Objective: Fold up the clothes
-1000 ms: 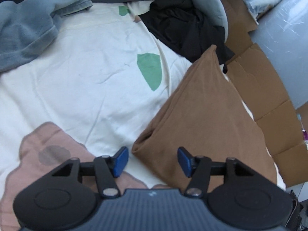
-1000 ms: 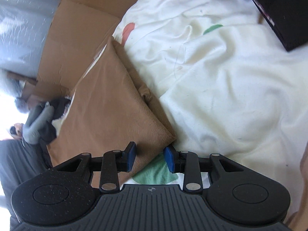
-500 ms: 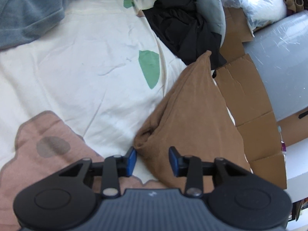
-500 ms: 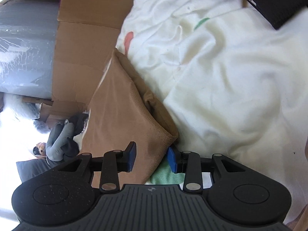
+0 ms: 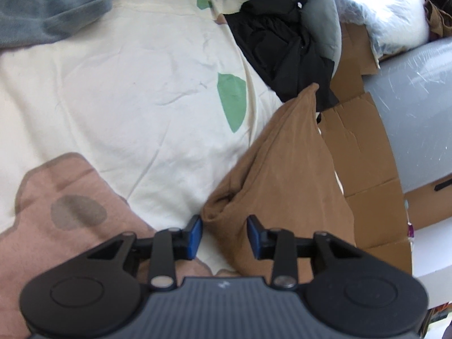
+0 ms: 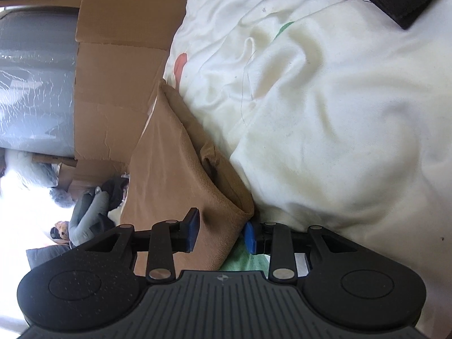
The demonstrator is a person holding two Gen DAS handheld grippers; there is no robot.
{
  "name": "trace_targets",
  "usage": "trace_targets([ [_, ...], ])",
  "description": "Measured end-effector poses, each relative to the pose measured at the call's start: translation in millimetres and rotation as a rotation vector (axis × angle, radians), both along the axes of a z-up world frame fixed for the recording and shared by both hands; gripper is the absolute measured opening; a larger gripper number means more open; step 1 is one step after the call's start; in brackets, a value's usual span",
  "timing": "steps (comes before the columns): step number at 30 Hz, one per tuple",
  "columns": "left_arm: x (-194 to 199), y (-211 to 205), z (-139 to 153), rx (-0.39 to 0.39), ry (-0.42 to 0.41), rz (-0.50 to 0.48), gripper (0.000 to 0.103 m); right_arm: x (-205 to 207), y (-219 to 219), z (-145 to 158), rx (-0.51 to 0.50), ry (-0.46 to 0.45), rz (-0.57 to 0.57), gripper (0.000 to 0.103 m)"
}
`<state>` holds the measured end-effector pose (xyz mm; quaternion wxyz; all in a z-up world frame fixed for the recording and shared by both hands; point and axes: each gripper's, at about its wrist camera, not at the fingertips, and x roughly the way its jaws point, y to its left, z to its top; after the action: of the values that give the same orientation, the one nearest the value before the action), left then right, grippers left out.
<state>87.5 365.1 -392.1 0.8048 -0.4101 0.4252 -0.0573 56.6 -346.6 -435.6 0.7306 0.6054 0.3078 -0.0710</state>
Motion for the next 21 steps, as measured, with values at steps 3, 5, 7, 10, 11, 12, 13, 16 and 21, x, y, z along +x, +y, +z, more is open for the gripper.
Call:
trace_targets([
  [3,0.4,-1.2,1.0,0.002,-0.004,-0.012,0.037,0.4,-0.4,-0.5,0.012,-0.011,-0.016,0.038],
  [5,-0.1,-1.8,0.9,-0.008,-0.003,-0.021,0.026,0.5,0.1,1.8,0.012,-0.027,-0.012,0.037],
  [7,-1.6,-2.2,-1.3,-0.018,0.005,-0.035,0.012,0.2,0.8,5.0,0.011,-0.048,-0.003,0.037],
  [10,-3.4,-1.9,-4.4,-0.026,0.012,-0.04,0.012,2.8,1.8,7.2,0.016,-0.046,0.022,0.036],
  [11,-3.7,-1.7,-5.2,-0.025,0.014,-0.037,0.012,5.2,2.6,6.6,0.009,-0.027,0.035,0.036],
  [12,-3.3,-1.7,-5.5,-0.026,0.014,-0.034,0.012,7.5,3.6,5.5,0.0,-0.014,0.046,0.037],
  [13,-2.3,-1.8,-5.5,-0.028,0.014,-0.031,0.012,9.7,4.3,4.5,-0.008,-0.001,0.055,0.037],
  [16,0.4,-2.2,-4.9,-0.035,0.011,-0.024,0.012,12.8,3.8,2.3,0.0,0.016,0.054,0.037],
  [21,1.9,-1.0,-6.0,-0.066,0.01,-0.006,0.012,13.7,1.6,0.0,0.014,0.013,0.059,0.037],
])
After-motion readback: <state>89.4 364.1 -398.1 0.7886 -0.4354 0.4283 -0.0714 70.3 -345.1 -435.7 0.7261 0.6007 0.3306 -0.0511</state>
